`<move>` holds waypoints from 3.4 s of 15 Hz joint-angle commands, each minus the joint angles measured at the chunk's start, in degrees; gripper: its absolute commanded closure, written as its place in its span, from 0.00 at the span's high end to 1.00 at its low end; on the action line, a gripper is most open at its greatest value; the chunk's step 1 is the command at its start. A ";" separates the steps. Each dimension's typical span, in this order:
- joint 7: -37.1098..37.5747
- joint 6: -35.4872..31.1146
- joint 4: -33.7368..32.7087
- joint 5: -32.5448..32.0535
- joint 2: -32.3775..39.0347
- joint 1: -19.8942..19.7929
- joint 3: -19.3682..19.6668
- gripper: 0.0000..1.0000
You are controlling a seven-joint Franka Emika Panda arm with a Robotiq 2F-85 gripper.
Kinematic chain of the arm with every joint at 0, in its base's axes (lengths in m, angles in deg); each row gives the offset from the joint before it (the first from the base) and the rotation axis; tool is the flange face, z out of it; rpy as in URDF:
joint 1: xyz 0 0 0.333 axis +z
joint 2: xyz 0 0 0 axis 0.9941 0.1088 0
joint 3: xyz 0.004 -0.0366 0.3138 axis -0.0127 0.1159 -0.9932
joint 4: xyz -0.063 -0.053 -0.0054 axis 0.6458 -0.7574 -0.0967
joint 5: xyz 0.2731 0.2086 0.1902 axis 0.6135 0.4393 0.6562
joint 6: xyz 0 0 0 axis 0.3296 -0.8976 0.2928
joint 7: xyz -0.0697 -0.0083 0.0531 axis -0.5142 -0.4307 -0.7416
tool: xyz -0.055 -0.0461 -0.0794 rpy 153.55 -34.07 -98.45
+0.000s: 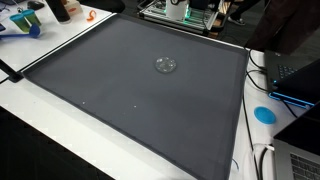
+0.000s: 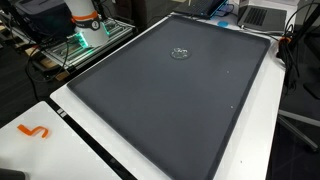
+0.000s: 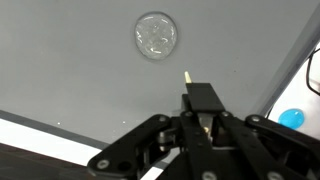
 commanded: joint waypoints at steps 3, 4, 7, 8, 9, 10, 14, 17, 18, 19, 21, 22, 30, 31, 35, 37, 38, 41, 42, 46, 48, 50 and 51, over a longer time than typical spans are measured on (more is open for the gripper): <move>0.06 0.15 -0.16 -0.05 0.04 0.36 0.33 0.03; 0.12 0.41 -1.15 -0.09 1.51 -0.19 0.85 0.03; -1.99 0.12 -2.65 0.81 5.46 -1.59 2.85 0.03; -2.71 0.29 -3.01 1.04 6.62 -1.93 3.41 0.03; -3.43 0.16 -3.21 1.31 7.81 -2.24 3.94 0.03; -4.13 0.40 -3.60 1.96 9.06 -2.55 4.39 0.03; -5.62 -0.34 -3.66 4.74 13.11 -3.22 5.03 0.03; -6.73 -1.60 -2.92 6.64 14.97 -3.30 4.80 0.03; -7.00 -2.00 -2.69 7.01 15.49 -3.28 4.75 0.03; -6.60 -2.79 -2.31 6.68 15.95 -3.22 4.83 0.03; -6.94 -3.81 -1.78 6.59 16.83 -3.32 4.90 0.03; -6.96 -4.15 -1.58 6.71 17.26 -3.33 4.85 0.03; -7.67 -7.48 0.75 7.23 19.74 -3.57 4.63 0.03; -8.01 -8.29 1.17 7.59 19.89 -3.66 4.56 0.03; -9.64 -11.67 2.38 8.41 20.49 -3.82 4.47 0.03; -9.56 -12.61 2.67 7.92 20.88 -3.77 4.60 0.03; -9.44 -12.62 2.69 7.36 21.11 -3.73 4.72 0.03; -8.87 -12.52 2.64 6.43 21.60 -3.58 4.98 0.03; -8.69 -12.37 2.54 6.29 21.83 -3.56 5.02 0.03; -8.56 -12.17 2.17 6.05 22.95 -3.58 5.11 0.03; -8.51 -12.21 2.00 6.11 23.54 -3.64 5.17 0.03; -8.71 -12.35 1.90 6.34 23.79 -3.74 5.16 0.03; -8.59 -12.38 1.81 6.22 23.91 -3.74 5.23 0.03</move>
